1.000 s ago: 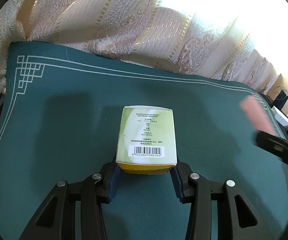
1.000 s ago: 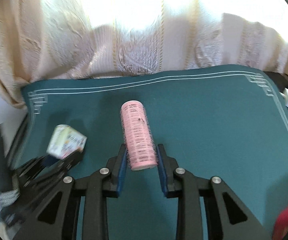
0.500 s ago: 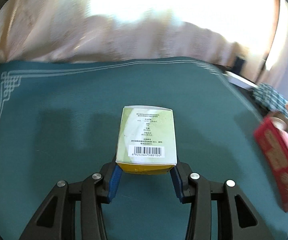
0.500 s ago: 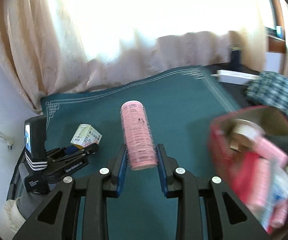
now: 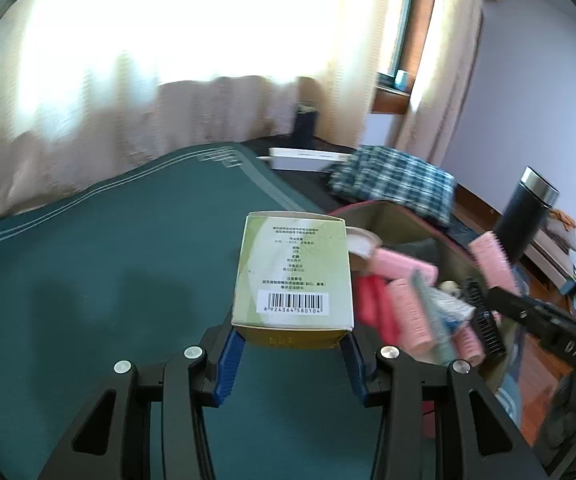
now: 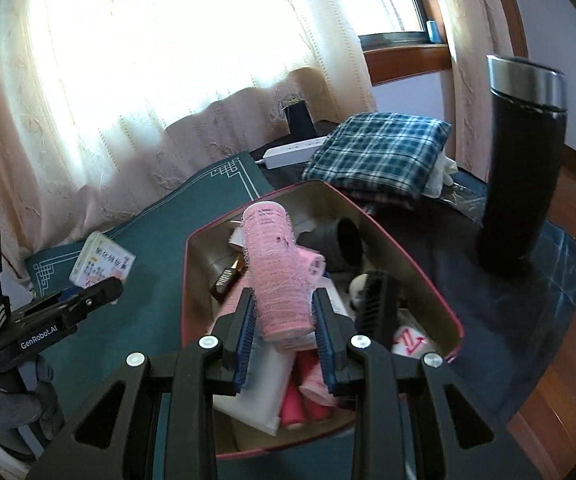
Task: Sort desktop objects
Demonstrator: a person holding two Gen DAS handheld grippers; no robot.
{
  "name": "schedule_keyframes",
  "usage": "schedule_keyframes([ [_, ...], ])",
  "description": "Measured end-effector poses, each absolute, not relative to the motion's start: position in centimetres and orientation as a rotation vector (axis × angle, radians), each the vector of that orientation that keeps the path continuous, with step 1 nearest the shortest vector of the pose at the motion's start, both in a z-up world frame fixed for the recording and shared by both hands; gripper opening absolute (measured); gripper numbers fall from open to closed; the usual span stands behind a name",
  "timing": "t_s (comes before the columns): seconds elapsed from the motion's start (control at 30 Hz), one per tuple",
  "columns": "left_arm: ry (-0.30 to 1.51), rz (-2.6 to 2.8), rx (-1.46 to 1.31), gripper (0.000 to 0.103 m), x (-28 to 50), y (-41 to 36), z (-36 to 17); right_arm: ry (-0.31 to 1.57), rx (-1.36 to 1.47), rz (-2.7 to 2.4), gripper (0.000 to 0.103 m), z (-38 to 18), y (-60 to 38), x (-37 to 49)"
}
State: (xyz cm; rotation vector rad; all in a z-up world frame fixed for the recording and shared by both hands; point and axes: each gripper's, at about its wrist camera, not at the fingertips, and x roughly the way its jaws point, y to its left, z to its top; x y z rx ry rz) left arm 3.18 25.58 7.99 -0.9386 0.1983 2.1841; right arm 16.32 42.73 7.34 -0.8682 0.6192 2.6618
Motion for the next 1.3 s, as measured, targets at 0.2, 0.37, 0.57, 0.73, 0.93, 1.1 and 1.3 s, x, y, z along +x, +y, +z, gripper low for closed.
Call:
schedule_keyframes([
  [0.2,0.243,2.152,-0.941,0.046,4.1,29.5,8.0,0.604,-0.855,2.685,0.031,7.4,43.5,16.1],
  [0.37,0.259,2.139,-0.947,0.046,4.2,30.9,7.5,0.614,-0.876,2.692,0.032,6.9,43.7,15.8],
  [0.57,0.244,2.105,-0.952,0.067,4.1,31.8,6.9,0.664,-0.844,2.691,0.075,6.7,44.4,16.2],
  [0.73,0.212,2.119,-0.965,0.071,3.8,30.9,6.9,0.625,-0.805,2.692,0.077,7.2,44.1,17.6],
  [0.93,0.195,2.135,-0.949,0.077,4.6,28.9,7.6,0.582,-0.827,2.698,0.079,7.3,43.2,19.8],
  [1.1,0.184,2.178,-0.877,0.084,7.2,26.8,8.8,0.530,-0.851,2.714,0.082,8.3,41.9,22.1],
  [1.3,0.187,2.279,-0.673,0.103,11.5,24.6,12.2,0.452,-0.767,2.705,0.084,11.4,39.2,25.0],
])
